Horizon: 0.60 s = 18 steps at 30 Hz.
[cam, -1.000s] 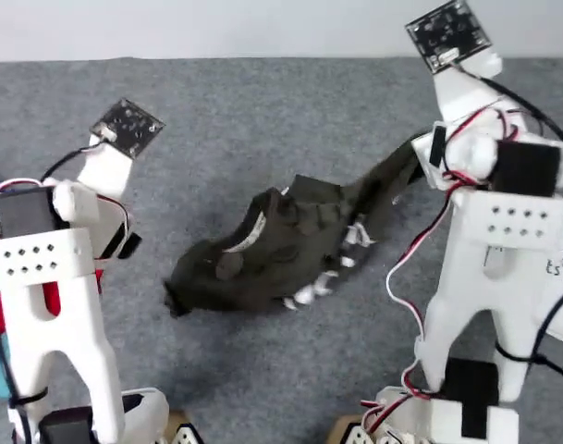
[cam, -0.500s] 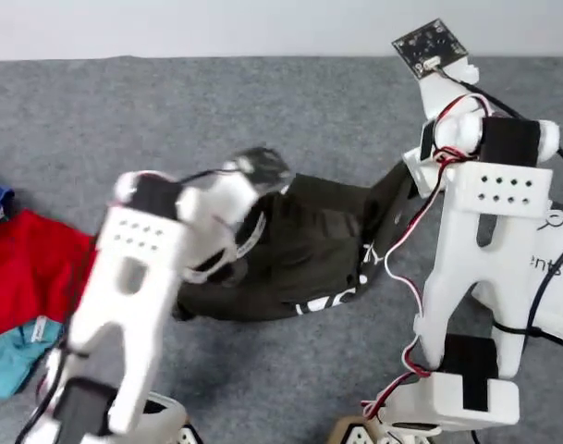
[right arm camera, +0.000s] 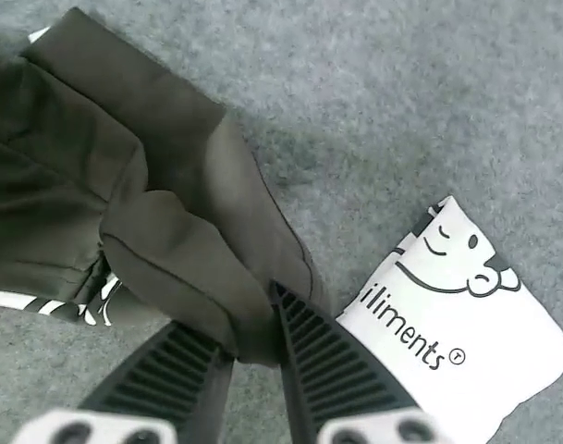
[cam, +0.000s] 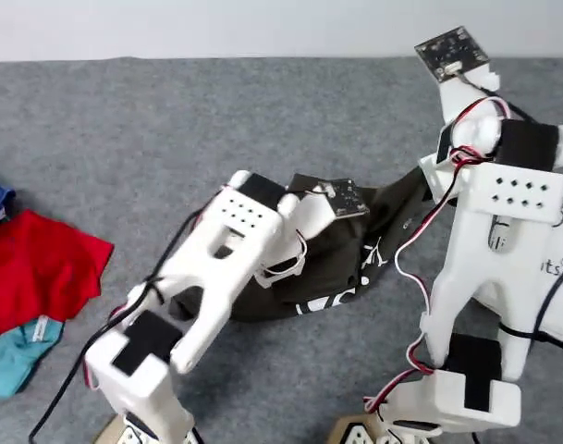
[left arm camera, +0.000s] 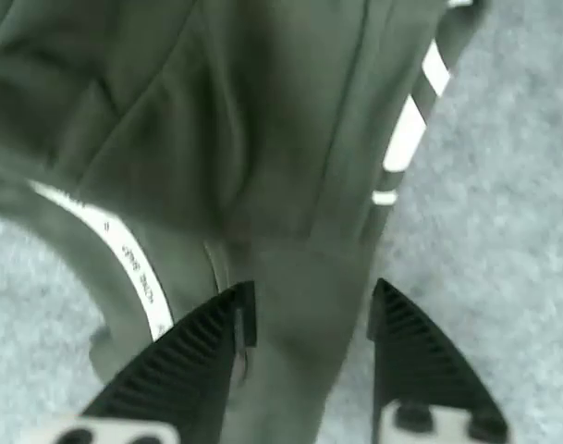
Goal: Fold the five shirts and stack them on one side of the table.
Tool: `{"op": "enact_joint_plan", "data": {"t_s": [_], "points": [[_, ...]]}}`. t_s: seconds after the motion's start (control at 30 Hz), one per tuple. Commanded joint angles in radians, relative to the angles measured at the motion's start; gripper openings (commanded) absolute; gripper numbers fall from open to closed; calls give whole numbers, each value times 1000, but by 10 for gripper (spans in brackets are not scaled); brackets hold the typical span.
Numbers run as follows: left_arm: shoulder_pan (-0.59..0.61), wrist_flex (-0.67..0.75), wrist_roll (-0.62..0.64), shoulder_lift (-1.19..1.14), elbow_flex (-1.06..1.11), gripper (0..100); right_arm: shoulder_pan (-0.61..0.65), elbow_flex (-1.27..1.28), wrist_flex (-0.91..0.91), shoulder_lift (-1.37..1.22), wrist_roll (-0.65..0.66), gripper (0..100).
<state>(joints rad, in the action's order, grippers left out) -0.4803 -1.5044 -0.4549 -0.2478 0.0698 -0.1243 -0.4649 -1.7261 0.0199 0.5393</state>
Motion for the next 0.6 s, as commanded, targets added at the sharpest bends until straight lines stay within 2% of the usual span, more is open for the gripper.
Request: {"op": "enact_joint_plan", "data": {"t_s": [0.0,0.4,0.57], "points": [[-23,28,9,-43,-51,206,-13,-29,-8,4,8,9],[-51,98,11,-224,-111,201,-15,-29,-8,8,8,9],[-49,117,35,-221,-116,122,-15,-29,-8,8,8,9]]}}
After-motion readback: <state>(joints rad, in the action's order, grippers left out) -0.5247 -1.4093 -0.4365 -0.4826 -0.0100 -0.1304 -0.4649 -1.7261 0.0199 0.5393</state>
